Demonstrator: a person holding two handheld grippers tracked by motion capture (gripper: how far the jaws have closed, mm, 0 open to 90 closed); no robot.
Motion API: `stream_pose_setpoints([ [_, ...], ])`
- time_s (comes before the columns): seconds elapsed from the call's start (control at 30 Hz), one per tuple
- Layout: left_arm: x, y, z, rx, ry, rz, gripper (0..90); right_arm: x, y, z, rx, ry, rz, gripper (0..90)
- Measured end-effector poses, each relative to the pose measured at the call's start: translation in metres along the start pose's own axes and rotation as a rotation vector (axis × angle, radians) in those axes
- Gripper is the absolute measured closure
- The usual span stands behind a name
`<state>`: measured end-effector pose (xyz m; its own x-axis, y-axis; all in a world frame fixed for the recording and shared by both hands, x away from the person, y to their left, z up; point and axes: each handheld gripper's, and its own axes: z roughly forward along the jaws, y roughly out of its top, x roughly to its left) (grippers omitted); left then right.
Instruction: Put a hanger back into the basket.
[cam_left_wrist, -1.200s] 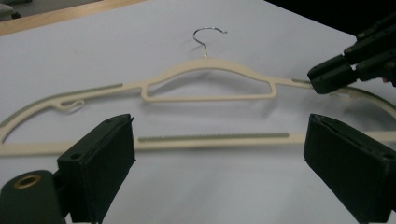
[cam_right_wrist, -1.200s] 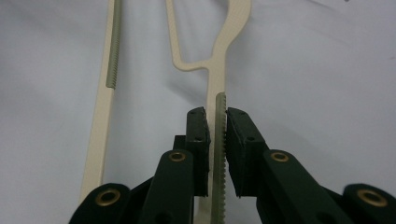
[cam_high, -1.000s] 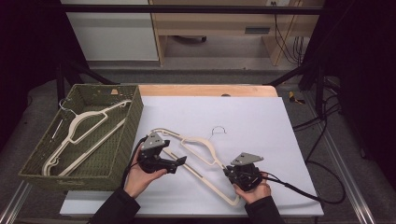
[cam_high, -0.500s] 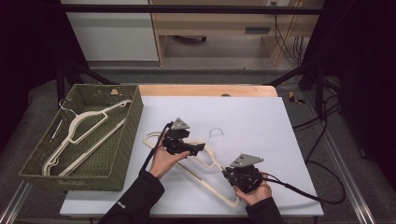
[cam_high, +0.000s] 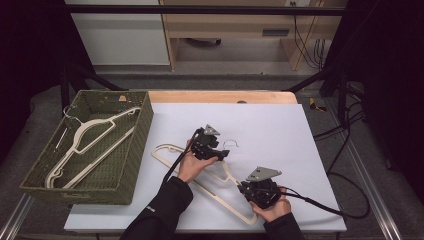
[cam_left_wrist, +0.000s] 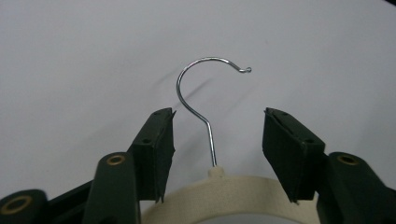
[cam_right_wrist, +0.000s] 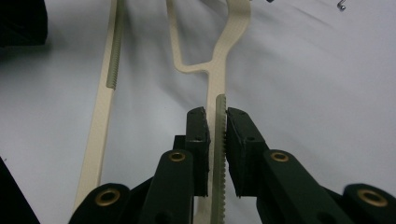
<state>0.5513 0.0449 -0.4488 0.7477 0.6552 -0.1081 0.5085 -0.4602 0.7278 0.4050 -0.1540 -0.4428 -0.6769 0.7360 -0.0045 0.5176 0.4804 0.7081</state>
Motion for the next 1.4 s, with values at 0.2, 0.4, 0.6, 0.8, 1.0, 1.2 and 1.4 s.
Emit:
stream_pose_setpoints([
  [0.2,0.002,-0.005,0.016,0.055,0.004,0.004,58.6,0.001,-0.001,-0.001,0.0,0.008,-0.006,80.0],
  [0.4,0.004,-0.006,0.019,0.091,-0.026,-0.001,76.6,0.002,-0.001,-0.001,0.006,0.013,-0.013,80.0],
  [0.6,-0.001,-0.006,0.016,0.093,-0.013,0.011,82.1,0.002,-0.002,0.0,0.011,0.019,-0.015,79.9],
  [0.8,-0.009,-0.005,0.005,0.068,0.022,0.029,83.5,0.003,-0.003,0.002,0.022,0.048,0.001,79.2],
  [1.0,-0.017,-0.004,-0.013,0.007,0.054,0.035,88.3,0.006,-0.004,0.006,0.034,0.1,0.008,77.1],
  [1.2,-0.023,-0.007,-0.034,-0.055,0.068,0.03,88.4,0.0,0.006,-0.003,-0.1,0.153,0.093,52.7],
  [1.4,-0.029,-0.012,-0.055,-0.111,0.05,0.033,88.4,-0.005,0.024,0.009,-0.171,0.206,0.157,43.7],
])
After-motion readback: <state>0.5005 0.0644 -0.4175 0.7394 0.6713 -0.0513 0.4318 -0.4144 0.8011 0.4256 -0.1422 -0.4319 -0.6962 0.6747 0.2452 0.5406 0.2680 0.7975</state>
